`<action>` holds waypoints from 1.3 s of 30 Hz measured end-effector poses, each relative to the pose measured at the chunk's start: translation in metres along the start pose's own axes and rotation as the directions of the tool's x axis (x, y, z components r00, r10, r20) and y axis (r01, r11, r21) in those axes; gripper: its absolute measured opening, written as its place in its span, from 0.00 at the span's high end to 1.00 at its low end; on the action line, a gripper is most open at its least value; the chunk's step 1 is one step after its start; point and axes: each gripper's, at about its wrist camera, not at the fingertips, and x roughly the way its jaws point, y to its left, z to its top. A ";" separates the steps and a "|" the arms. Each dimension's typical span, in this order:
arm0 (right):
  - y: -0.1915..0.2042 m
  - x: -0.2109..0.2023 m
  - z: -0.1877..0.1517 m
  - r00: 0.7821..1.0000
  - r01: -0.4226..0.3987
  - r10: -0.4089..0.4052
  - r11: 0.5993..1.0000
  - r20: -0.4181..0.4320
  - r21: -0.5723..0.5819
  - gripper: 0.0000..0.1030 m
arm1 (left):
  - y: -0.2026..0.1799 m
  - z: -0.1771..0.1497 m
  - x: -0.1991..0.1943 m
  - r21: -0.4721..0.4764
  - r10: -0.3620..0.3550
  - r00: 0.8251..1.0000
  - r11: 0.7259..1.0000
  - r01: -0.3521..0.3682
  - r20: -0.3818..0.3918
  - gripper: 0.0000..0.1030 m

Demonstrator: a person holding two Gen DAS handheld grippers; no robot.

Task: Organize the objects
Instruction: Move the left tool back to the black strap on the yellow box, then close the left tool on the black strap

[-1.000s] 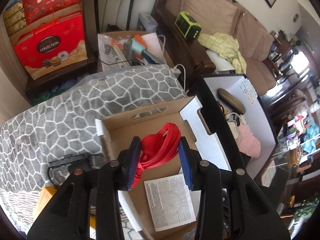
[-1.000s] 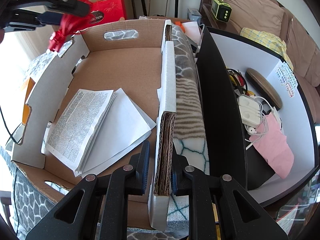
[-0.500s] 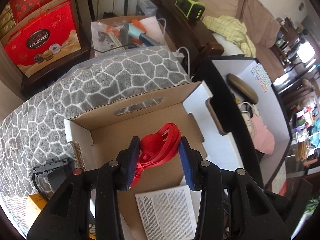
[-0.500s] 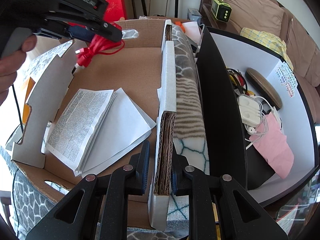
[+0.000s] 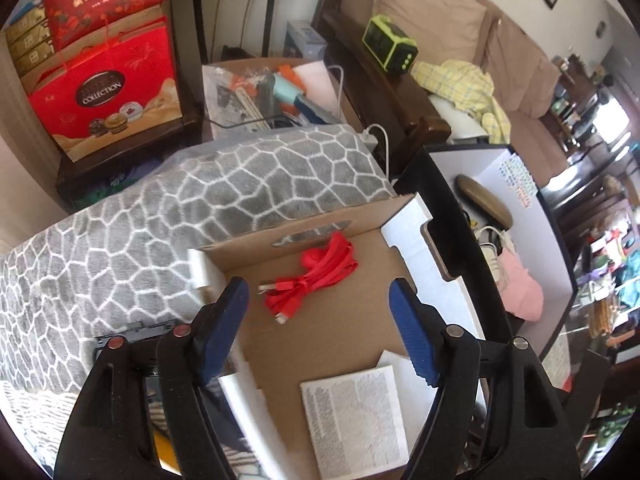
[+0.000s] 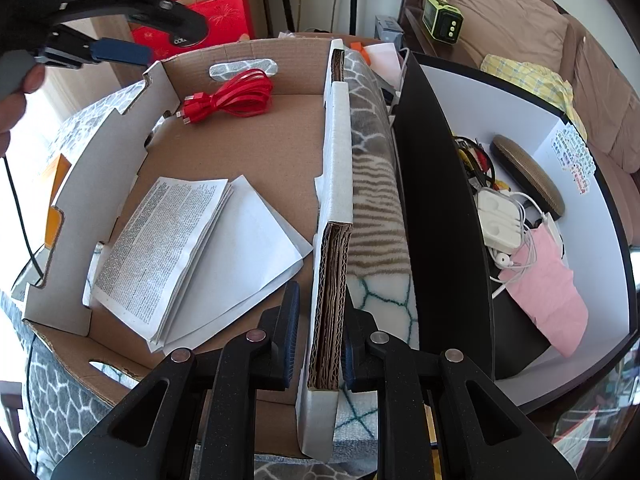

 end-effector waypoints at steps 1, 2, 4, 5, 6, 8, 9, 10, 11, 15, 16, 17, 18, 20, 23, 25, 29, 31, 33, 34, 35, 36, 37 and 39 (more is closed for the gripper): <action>0.000 0.000 0.000 1.000 0.000 0.000 1.000 0.000 0.000 0.82 | 0.005 0.000 -0.006 -0.004 0.004 1.000 1.000 -0.004 0.006 0.32; 0.000 0.000 0.000 1.000 0.000 0.000 1.000 0.000 0.000 0.82 | 0.011 -0.001 -0.011 -0.007 0.011 1.000 1.000 -0.011 0.008 0.32; 0.000 0.000 0.000 1.000 0.000 0.000 1.000 0.000 0.000 0.82 | 0.023 -0.004 -0.020 -0.013 0.031 0.999 0.999 -0.030 0.009 0.32; 0.000 0.000 0.000 1.000 -0.001 0.001 1.000 0.000 0.000 0.82 | 0.029 -0.006 -0.023 -0.017 0.042 0.999 0.999 -0.042 0.007 0.31; 0.000 0.000 0.000 1.000 -0.001 0.001 1.000 0.000 0.001 0.82 | 0.036 -0.008 -0.025 -0.021 0.057 0.998 0.998 -0.057 0.002 0.27; 0.001 0.000 0.000 1.000 -0.003 0.003 1.000 0.000 0.001 0.82 | 0.050 -0.013 -0.029 -0.041 0.084 0.996 0.996 -0.085 -0.007 0.25; 0.001 0.000 0.000 1.000 -0.004 0.004 1.000 0.000 0.001 0.82 | 0.059 -0.016 -0.030 -0.056 0.094 0.996 0.994 -0.094 -0.014 0.25; 0.002 0.000 0.001 1.000 -0.005 0.005 1.000 0.000 0.001 0.82 | 0.065 -0.019 -0.031 -0.068 0.096 0.995 0.993 -0.097 -0.019 0.25; 0.002 0.000 0.001 1.000 -0.005 0.005 1.000 0.000 0.001 0.82 | 0.072 -0.022 -0.032 -0.082 0.099 0.995 0.991 -0.101 -0.025 0.25; 0.001 0.000 0.001 1.000 -0.005 0.005 1.000 0.000 0.001 0.82 | 0.093 -0.037 -0.029 -0.109 0.117 0.992 0.986 -0.123 -0.056 0.25; 0.001 0.000 0.001 1.000 -0.005 0.005 1.000 0.000 0.001 0.82 | 0.096 -0.040 -0.026 -0.113 0.121 0.990 0.985 -0.129 -0.069 0.25; 0.001 0.000 0.001 1.000 -0.005 0.005 1.000 0.000 0.002 0.82 | 0.099 -0.043 -0.024 -0.117 0.127 0.989 0.984 -0.135 -0.080 0.25; 0.001 0.000 0.001 1.000 -0.005 0.005 1.000 0.000 0.002 0.82 | 0.102 -0.046 -0.021 -0.123 0.132 0.987 0.982 -0.143 -0.092 0.25; 0.001 0.000 0.001 1.000 -0.005 0.005 1.000 0.000 0.002 0.82 | 0.107 -0.050 -0.014 -0.140 0.134 0.984 0.979 -0.150 -0.116 0.25; 0.002 -0.001 0.001 1.000 -0.005 0.005 1.000 0.000 0.003 0.82 | 0.112 -0.053 -0.004 -0.166 0.102 0.985 0.978 -0.125 -0.140 0.25; 0.001 -0.001 0.001 1.000 -0.005 0.005 1.000 0.000 0.003 0.82 | 0.114 -0.054 0.003 -0.184 0.082 0.986 0.977 -0.109 -0.146 0.26; 0.001 -0.001 0.001 1.000 -0.006 0.006 1.000 0.000 0.003 0.82 | 0.116 -0.053 0.013 -0.201 0.095 0.983 0.971 -0.125 -0.155 0.34; 0.001 -0.001 0.001 1.000 -0.006 0.006 1.000 0.000 0.003 0.82 | 0.116 -0.052 0.018 -0.207 0.109 0.981 0.968 -0.142 -0.162 0.37; 0.001 -0.001 0.001 1.000 -0.006 0.006 1.000 0.000 0.002 0.82 | 0.116 -0.052 0.023 -0.209 0.129 0.977 0.964 -0.164 -0.169 0.40; 0.001 -0.001 0.001 1.000 -0.006 0.006 1.000 0.000 0.002 0.82 | 0.116 -0.052 0.026 -0.210 0.132 0.976 0.963 -0.168 -0.175 0.41; 0.001 -0.001 0.001 1.000 -0.006 0.006 1.000 0.000 0.003 0.82 | 0.116 -0.052 0.028 -0.214 0.131 0.975 0.962 -0.168 -0.178 0.43; 0.001 -0.001 0.001 1.000 -0.005 0.005 1.000 0.000 0.003 0.82 | 0.116 -0.052 0.031 -0.213 0.133 0.974 0.962 -0.171 -0.182 0.48; 0.001 -0.001 0.001 1.000 -0.005 0.005 1.000 0.000 0.003 0.82 | 0.116 -0.053 0.034 -0.205 0.136 0.973 0.963 -0.175 -0.188 0.51; 0.001 -0.001 0.001 1.000 -0.005 0.005 1.000 -0.001 0.003 0.82 | 0.112 -0.053 0.037 -0.168 0.167 0.967 0.965 -0.200 -0.190 0.67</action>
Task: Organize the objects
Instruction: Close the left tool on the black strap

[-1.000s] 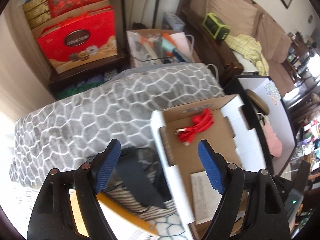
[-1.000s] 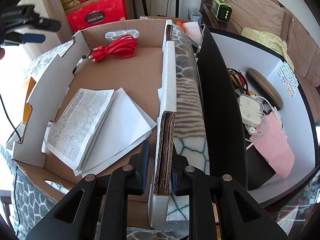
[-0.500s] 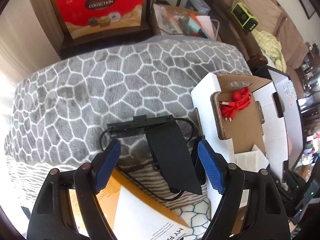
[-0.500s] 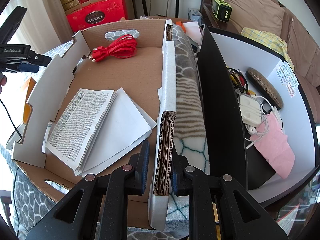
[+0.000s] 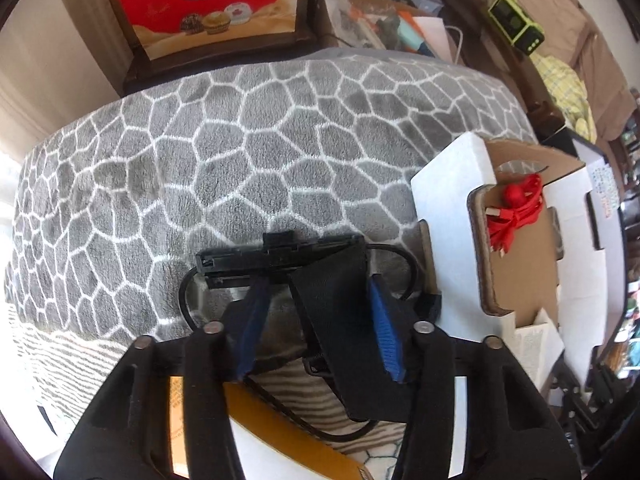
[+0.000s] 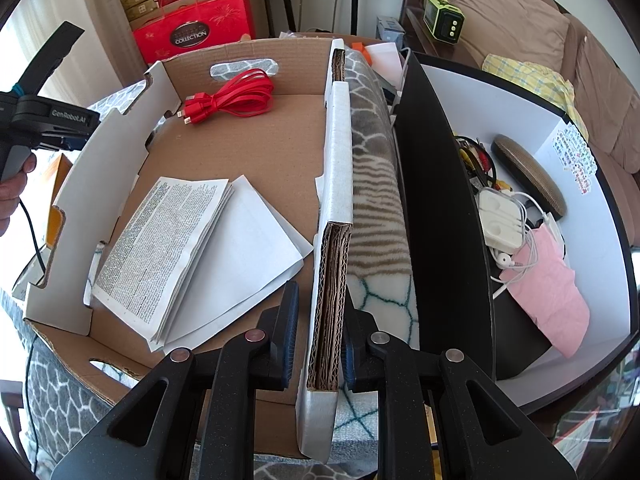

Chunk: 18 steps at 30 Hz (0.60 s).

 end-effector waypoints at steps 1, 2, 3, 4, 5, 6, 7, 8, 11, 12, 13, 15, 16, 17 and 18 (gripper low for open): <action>-0.001 0.000 0.000 1.000 0.000 0.000 1.000 0.001 -0.001 0.82 | -0.002 0.000 0.000 0.014 -0.001 1.000 1.000 0.001 0.001 0.76; 0.000 0.000 0.000 1.000 0.000 0.000 1.000 0.000 -0.001 0.82 | -0.002 -0.001 0.000 0.022 -0.011 1.000 1.000 0.011 -0.001 0.86; -0.001 0.000 0.000 1.000 0.000 0.000 1.000 0.001 0.000 0.82 | -0.002 -0.001 -0.001 0.021 -0.018 1.000 1.000 0.018 0.002 0.88; -0.001 0.000 0.000 1.000 0.000 0.000 1.000 0.001 0.000 0.82 | -0.002 -0.001 -0.002 0.021 -0.018 1.000 1.000 0.018 0.007 0.90; -0.001 0.000 0.000 1.000 0.000 0.000 1.000 0.001 0.000 0.82 | -0.002 -0.002 -0.004 0.022 -0.021 1.000 1.000 0.021 0.014 0.92; 0.000 0.000 0.000 1.000 0.000 0.000 1.000 0.001 0.001 0.82 | -0.001 -0.002 -0.007 0.022 -0.025 0.999 0.999 0.024 0.023 0.93; 0.000 0.000 0.000 1.000 0.000 0.000 1.000 0.001 0.001 0.82 | -0.001 -0.003 -0.010 0.021 -0.029 0.999 0.999 0.028 0.034 0.94; 0.000 0.000 0.000 1.000 0.000 0.000 1.000 0.001 0.001 0.82 | 0.000 -0.004 -0.015 0.021 -0.036 0.998 0.999 0.035 0.046 0.94; -0.001 0.000 0.000 1.000 0.000 0.000 1.000 0.000 -0.001 0.82 | 0.000 -0.004 -0.032 0.030 -0.043 0.995 0.999 0.040 0.088 0.97; -0.001 0.000 0.000 1.000 0.000 0.000 1.000 0.000 -0.002 0.82 | 0.000 -0.004 -0.038 0.031 -0.051 0.994 0.998 0.049 0.101 0.97; -0.001 0.000 0.000 1.000 0.000 0.000 1.000 0.000 -0.001 0.82 | 0.001 -0.003 -0.045 0.031 -0.060 0.992 0.998 0.057 0.114 0.97; -0.001 0.000 0.000 1.000 0.001 -0.001 1.000 0.000 -0.001 0.82 | 0.002 -0.003 -0.060 0.032 -0.073 0.987 0.997 0.069 0.144 0.97; -0.001 0.000 0.000 1.000 0.001 -0.001 1.000 0.000 -0.001 0.82 | 0.003 -0.003 -0.067 0.032 -0.082 0.984 0.996 0.078 0.157 0.97; -0.001 0.000 0.000 1.000 0.000 0.000 1.000 0.000 -0.001 0.82 | 0.004 -0.003 -0.074 0.031 -0.094 0.981 0.995 0.090 0.171 0.97; -0.001 0.000 0.000 1.000 0.000 0.000 1.000 0.000 -0.001 0.82 | 0.004 -0.002 -0.082 0.031 -0.105 0.977 0.994 0.101 0.185 0.97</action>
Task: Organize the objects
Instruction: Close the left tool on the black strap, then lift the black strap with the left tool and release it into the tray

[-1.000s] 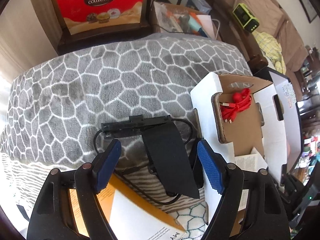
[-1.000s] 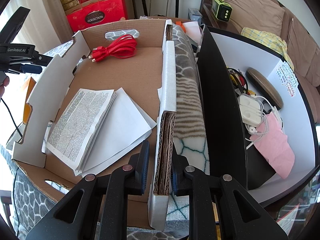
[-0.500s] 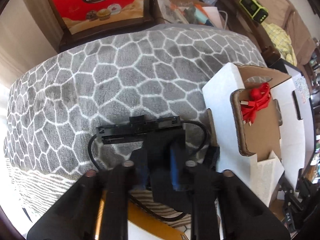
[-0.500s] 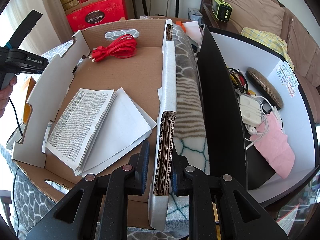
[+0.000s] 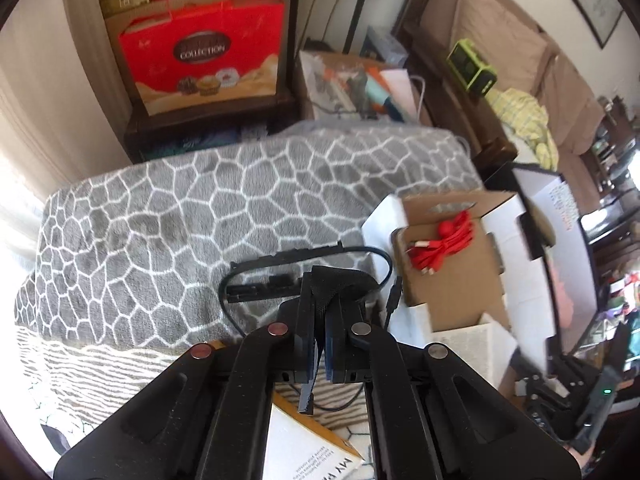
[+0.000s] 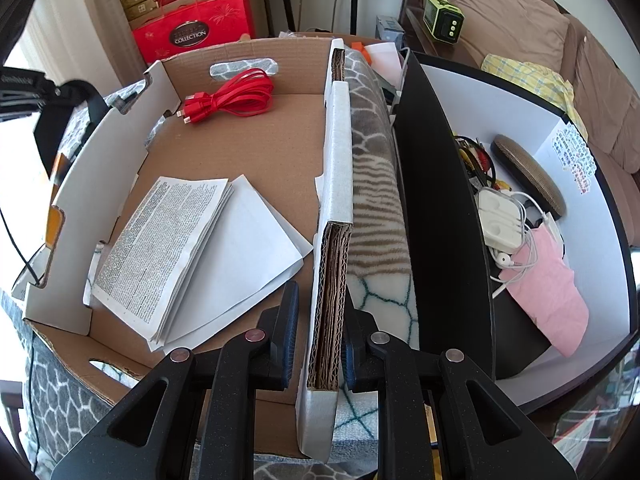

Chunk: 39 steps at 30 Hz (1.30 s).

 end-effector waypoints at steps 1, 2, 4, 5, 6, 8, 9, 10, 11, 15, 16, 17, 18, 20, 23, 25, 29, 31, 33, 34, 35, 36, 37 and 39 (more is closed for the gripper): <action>0.000 0.000 0.000 1.000 0.000 0.000 1.000 0.000 0.000 0.82 | 0.000 0.002 -0.007 0.002 -0.009 1.000 1.000 0.009 0.012 0.97; 0.000 0.000 0.000 1.000 0.000 0.000 1.000 0.000 0.000 0.82 | -0.002 0.003 -0.015 0.006 -0.018 0.999 1.000 0.018 0.029 0.97; 0.000 0.000 0.000 1.000 0.000 0.000 1.000 0.000 0.000 0.82 | -0.006 0.006 -0.030 0.013 -0.028 0.998 1.000 0.027 0.058 0.97; 0.000 0.000 0.000 1.000 0.000 0.000 1.000 0.000 0.000 0.82 | -0.008 0.008 -0.037 0.015 -0.036 0.997 0.999 0.035 0.072 0.97; 0.000 0.000 0.000 1.000 0.001 -0.001 1.000 0.000 0.000 0.82 | -0.010 0.009 -0.045 0.019 -0.044 0.995 0.999 0.043 0.086 0.97; -0.001 0.000 0.000 1.000 0.002 -0.002 1.000 -0.001 -0.001 0.82 | -0.015 0.012 -0.058 0.029 -0.051 0.993 0.998 0.049 0.110 0.97; -0.001 0.000 -0.001 1.000 0.002 -0.002 1.000 -0.002 -0.001 0.82 | -0.017 0.013 -0.064 0.033 -0.056 0.991 0.998 0.053 0.121 0.97; -0.003 0.001 -0.001 1.000 0.002 -0.002 1.000 -0.002 0.000 0.82 | -0.019 0.015 -0.070 0.035 -0.066 0.990 0.997 0.062 0.128 0.97; -0.003 0.001 -0.001 1.000 0.002 -0.002 1.000 -0.002 0.000 0.82 | -0.021 0.015 -0.075 0.036 -0.075 0.988 0.997 0.070 0.134 0.97; -0.004 0.001 -0.001 1.000 0.001 -0.001 1.000 -0.002 0.000 0.82 | -0.028 0.019 -0.092 0.049 -0.084 0.983 0.996 0.077 0.164 0.97; -0.004 0.001 -0.001 1.000 0.001 -0.001 1.000 -0.002 0.000 0.82 | -0.030 0.019 -0.095 0.053 -0.085 0.982 0.996 0.077 0.171 0.97; -0.004 0.001 -0.001 1.000 0.001 -0.001 1.000 -0.002 0.000 0.82 | -0.032 0.019 -0.098 0.055 -0.087 0.980 0.995 0.078 0.178 0.97; -0.004 0.001 -0.001 1.000 0.001 -0.001 1.000 -0.002 0.000 0.82 | -0.033 0.020 -0.102 0.055 -0.092 0.979 0.995 0.083 0.185 0.97; -0.004 0.001 -0.001 1.000 0.002 -0.002 1.000 -0.002 -0.001 0.82 | -0.036 0.022 -0.107 0.059 -0.102 0.977 0.994 0.092 0.189 0.97; -0.005 0.001 -0.001 1.000 0.001 -0.001 1.000 -0.002 -0.001 0.82 | -0.041 0.026 -0.113 0.066 -0.117 0.974 0.992 0.106 0.196 0.97; -0.005 0.001 -0.001 1.000 0.002 -0.002 1.000 -0.002 0.000 0.82 | -0.047 0.028 -0.117 0.073 -0.120 0.972 0.991 0.108 0.202 0.97; -0.005 0.001 -0.001 1.000 0.001 -0.001 1.000 -0.002 -0.001 0.82 | -0.061 0.032 -0.125 0.096 -0.143 0.968 0.987 0.126 0.204 0.97; -0.005 0.001 -0.001 1.000 0.002 -0.002 1.000 -0.003 0.000 0.82 | -0.070 0.034 -0.128 0.110 -0.148 0.966 0.986 0.127 0.210 0.97; -0.005 0.001 -0.001 1.000 0.002 -0.002 1.000 -0.002 0.000 0.82 | -0.081 0.037 -0.131 0.125 -0.155 0.964 0.984 0.130 0.215 0.97; -0.005 0.001 -0.001 1.000 0.001 -0.001 1.000 -0.003 0.000 0.82 | -0.086 0.038 -0.133 0.132 -0.156 0.963 0.983 0.130 0.217 0.97; -0.005 0.001 -0.001 1.000 0.001 -0.001 1.000 -0.002 0.000 0.82 | -0.091 0.039 -0.133 0.139 -0.158 0.963 0.982 0.129 0.219 0.97; -0.005 0.001 -0.001 1.000 0.001 -0.001 1.000 -0.002 0.000 0.82 | -0.097 0.041 -0.133 0.145 -0.160 0.963 0.981 0.130 0.218 0.97; -0.005 0.001 -0.001 1.000 0.001 -0.001 1.000 -0.002 0.001 0.82 | -0.102 0.043 -0.133 0.148 -0.162 0.963 0.980 0.131 0.216 0.97; -0.005 0.001 -0.001 1.000 0.001 -0.001 1.000 -0.002 0.001 0.82 | -0.112 0.045 -0.131 0.158 -0.173 0.963 0.977 0.142 0.207 0.97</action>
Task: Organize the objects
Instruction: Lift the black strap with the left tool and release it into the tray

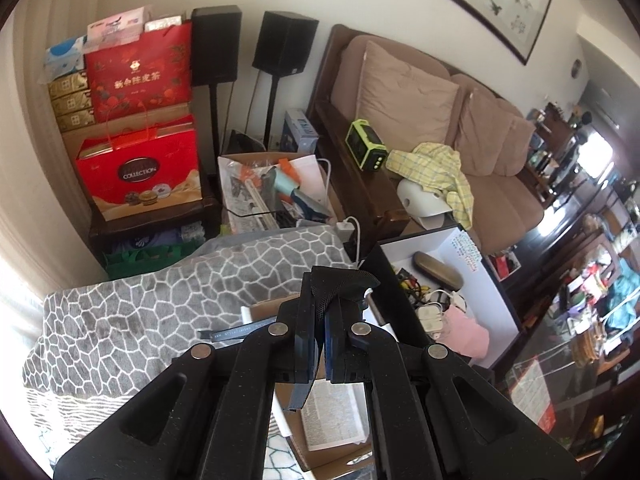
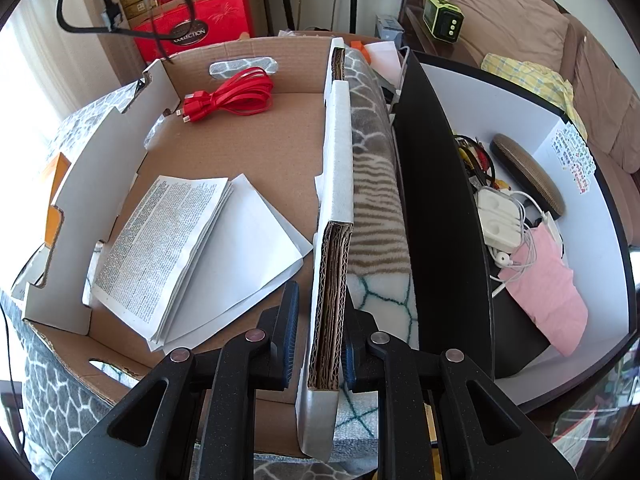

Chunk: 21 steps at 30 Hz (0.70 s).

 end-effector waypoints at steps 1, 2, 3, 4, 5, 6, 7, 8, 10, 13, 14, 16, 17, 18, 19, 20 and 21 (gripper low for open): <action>0.000 0.000 0.000 1.000 0.000 0.000 1.000 0.000 0.000 0.82 | -0.004 0.001 0.002 0.002 -0.007 1.000 1.000 0.007 -0.004 0.97; 0.000 0.000 0.000 1.000 0.001 -0.001 1.000 0.000 -0.001 0.82 | -0.008 0.001 0.005 0.006 -0.016 1.000 1.000 0.016 -0.012 0.97; 0.000 0.000 0.000 1.000 0.000 0.000 1.000 0.000 -0.001 0.82 | -0.012 0.000 0.008 0.009 -0.025 0.999 1.000 0.025 -0.021 0.97; 0.000 0.000 0.000 1.000 0.000 0.000 1.000 0.000 -0.001 0.82 | -0.015 0.000 0.012 0.012 -0.031 0.999 0.999 0.031 -0.029 0.97; 0.000 0.000 0.000 1.000 0.000 0.000 1.000 0.000 -0.001 0.82 | -0.018 -0.001 0.016 0.014 -0.034 0.999 0.999 0.035 -0.037 0.97; 0.000 0.000 0.000 1.000 0.000 0.000 1.000 0.000 -0.001 0.82 | -0.021 -0.003 0.020 0.017 -0.040 0.998 0.999 0.041 -0.047 0.97; 0.000 0.000 0.000 1.000 0.000 0.000 1.000 0.000 -0.001 0.82 | -0.024 -0.005 0.025 0.021 -0.044 0.997 0.999 0.045 -0.057 0.97; 0.000 0.000 0.000 1.000 0.000 0.000 1.000 0.000 0.000 0.82 | -0.027 -0.008 0.028 0.024 -0.045 0.997 0.999 0.047 -0.064 0.97; 0.000 0.000 0.000 1.000 0.000 0.000 1.000 0.000 0.000 0.82 | -0.032 -0.013 0.036 0.032 -0.046 0.995 0.998 0.049 -0.083 0.97; 0.000 0.000 0.000 1.000 0.000 0.000 1.000 0.000 0.000 0.82 | -0.037 -0.022 0.049 0.038 -0.044 0.993 0.998 0.049 -0.108 0.97; 0.000 0.000 0.000 1.000 0.000 0.000 1.000 0.000 0.000 0.82 | -0.038 -0.025 0.055 0.039 -0.046 0.991 0.998 0.051 -0.122 0.97; 0.000 0.000 0.000 1.000 0.000 0.000 1.000 0.000 0.000 0.82 | -0.038 -0.032 0.065 0.032 -0.051 0.987 0.998 0.056 -0.151 0.97; 0.000 0.000 0.000 1.000 0.000 0.000 1.000 0.000 0.001 0.82 | -0.038 -0.035 0.069 0.030 -0.053 0.985 0.998 0.059 -0.163 0.97; 0.000 0.000 0.000 1.000 0.000 0.000 1.000 0.000 0.001 0.82 | -0.038 -0.039 0.074 0.031 -0.055 0.983 0.998 0.061 -0.177 0.97; 0.000 0.000 0.000 1.000 0.001 -0.001 1.000 -0.001 0.000 0.82 | -0.039 -0.042 0.079 0.035 -0.052 0.981 0.998 0.060 -0.188 0.97; 0.000 0.000 0.000 1.000 0.001 -0.001 1.000 -0.001 0.000 0.82 | -0.040 -0.044 0.083 0.040 -0.046 0.979 0.998 0.055 -0.197 0.97; -0.001 0.000 0.000 1.000 0.001 -0.001 1.000 -0.001 -0.001 0.82 | -0.040 -0.046 0.088 0.044 -0.038 0.978 0.998 0.048 -0.203 0.97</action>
